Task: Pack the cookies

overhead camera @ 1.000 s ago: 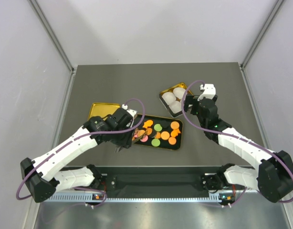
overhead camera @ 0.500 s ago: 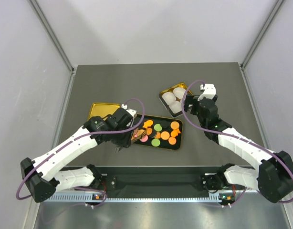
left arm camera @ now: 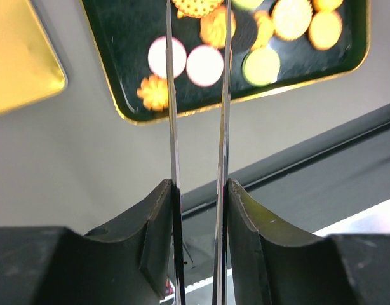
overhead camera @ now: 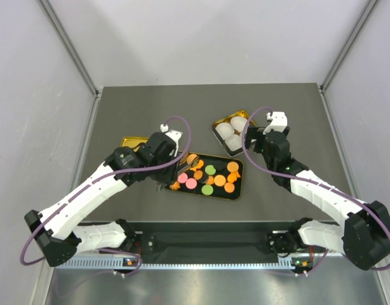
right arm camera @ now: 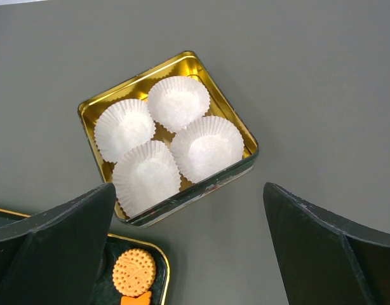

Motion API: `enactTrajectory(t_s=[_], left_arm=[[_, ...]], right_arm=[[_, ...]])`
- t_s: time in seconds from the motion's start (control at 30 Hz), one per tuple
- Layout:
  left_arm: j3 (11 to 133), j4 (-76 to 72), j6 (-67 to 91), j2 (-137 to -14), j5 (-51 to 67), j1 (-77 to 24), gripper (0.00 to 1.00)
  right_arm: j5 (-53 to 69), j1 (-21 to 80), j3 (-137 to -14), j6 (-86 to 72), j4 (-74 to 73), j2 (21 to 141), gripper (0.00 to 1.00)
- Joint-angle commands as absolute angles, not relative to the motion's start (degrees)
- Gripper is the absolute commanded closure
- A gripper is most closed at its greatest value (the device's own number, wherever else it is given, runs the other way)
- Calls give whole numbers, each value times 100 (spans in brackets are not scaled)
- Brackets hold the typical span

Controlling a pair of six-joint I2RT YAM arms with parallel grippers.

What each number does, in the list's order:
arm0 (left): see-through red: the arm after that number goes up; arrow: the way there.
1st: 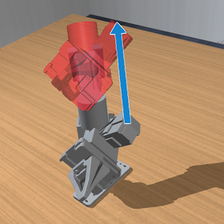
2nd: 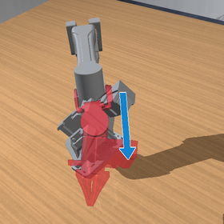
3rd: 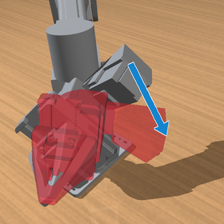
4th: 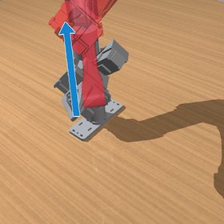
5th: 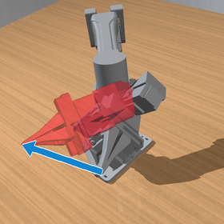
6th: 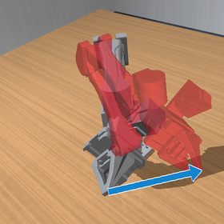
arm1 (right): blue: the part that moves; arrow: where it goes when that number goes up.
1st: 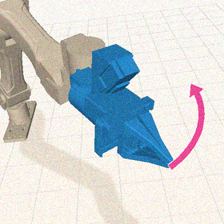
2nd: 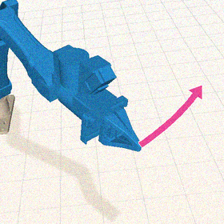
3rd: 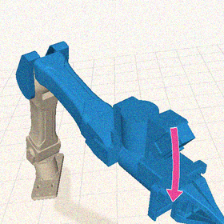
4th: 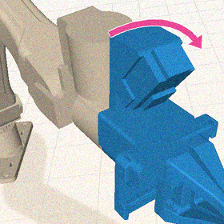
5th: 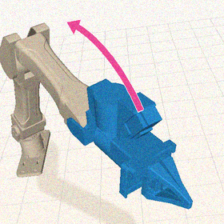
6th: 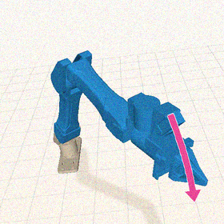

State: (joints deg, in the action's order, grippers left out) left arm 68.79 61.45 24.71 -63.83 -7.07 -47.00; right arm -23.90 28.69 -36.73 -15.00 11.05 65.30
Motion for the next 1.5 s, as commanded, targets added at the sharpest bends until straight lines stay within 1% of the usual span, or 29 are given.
enactTrajectory(t_s=[0.0, 0.1, 0.2, 0.4, 0.43, 0.57, 0.63, 0.8, 1.07, 1.4, 1.47], left_arm=[[7478, 5670, 2286, -6661, -870, -4720, 73], [7838, 5336, 2171, -7057, -1054, -4711, 73], [8287, 5028, 2005, -7723, -1274, -4693, 73], [9122, 4211, 1740, -8805, -1160, -4641, 72], [9245, 4158, 1723, -9155, -1125, -4623, 72], [10043, 4026, 1617, -9957, -1064, -4588, 72], [10238, 3841, 1547, -10308, -1046, -4579, 72], [10977, 3762, 1468, -11090, -888, -4465, 72], [11663, 3832, 1345, -11707, -677, -4368, 71], [11637, 3850, 1327, -11927, -484, -4359, 69], [11628, 3850, 1336, -11962, -440, -4359, 68]], right_arm=[[-2426, 2804, -3665, -1459, 1283, 6390, 0], [-2434, 2786, -3674, -1468, 1274, 6390, 0], [-2487, 2751, -3683, -1494, 1231, 6372, 0], [-2873, 2558, -3814, -1766, 722, 6293, 0], [-2918, 2427, -3814, -1828, 634, 6258, 0], [-2778, 2040, -3753, -2161, 440, 6074, 0], [-2646, 1873, -3683, -2241, 413, 5951, 0], [-2470, 1679, -3595, -2364, 396, 5801, 0], [-2382, 1626, -3595, -2399, 396, 5801, 0], [-2312, 1600, -3604, -2417, 404, 5862, 0], [-2303, 1591, -3603, -2408, 404, 5854, 0]])
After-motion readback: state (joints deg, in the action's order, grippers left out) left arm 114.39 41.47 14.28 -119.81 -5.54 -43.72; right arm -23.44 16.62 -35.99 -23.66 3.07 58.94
